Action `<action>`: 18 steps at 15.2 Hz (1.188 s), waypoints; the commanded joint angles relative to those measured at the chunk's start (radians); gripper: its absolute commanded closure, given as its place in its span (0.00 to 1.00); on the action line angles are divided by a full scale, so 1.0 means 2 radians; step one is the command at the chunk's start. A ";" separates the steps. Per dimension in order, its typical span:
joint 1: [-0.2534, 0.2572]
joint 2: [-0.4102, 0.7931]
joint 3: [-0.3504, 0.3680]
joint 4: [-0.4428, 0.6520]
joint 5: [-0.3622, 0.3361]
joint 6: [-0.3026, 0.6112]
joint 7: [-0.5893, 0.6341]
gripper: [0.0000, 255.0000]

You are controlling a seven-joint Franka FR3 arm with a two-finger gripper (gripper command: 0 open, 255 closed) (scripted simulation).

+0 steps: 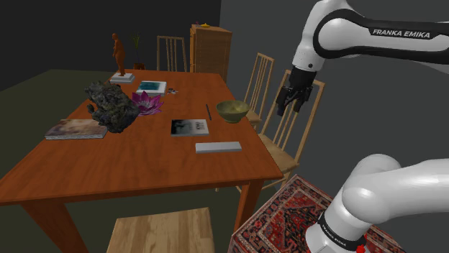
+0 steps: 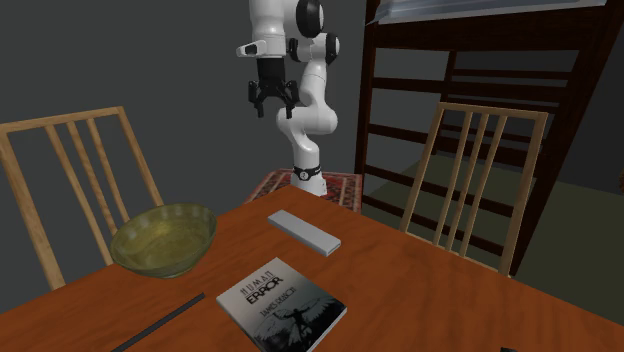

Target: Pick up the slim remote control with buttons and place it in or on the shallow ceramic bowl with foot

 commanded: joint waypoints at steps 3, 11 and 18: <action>0.014 0.032 -0.007 -0.002 -0.005 0.033 -0.033 0.00; 0.069 0.168 -0.025 0.013 -0.013 0.151 -0.160 0.00; 0.112 0.291 -0.026 0.048 -0.007 0.234 -0.267 0.00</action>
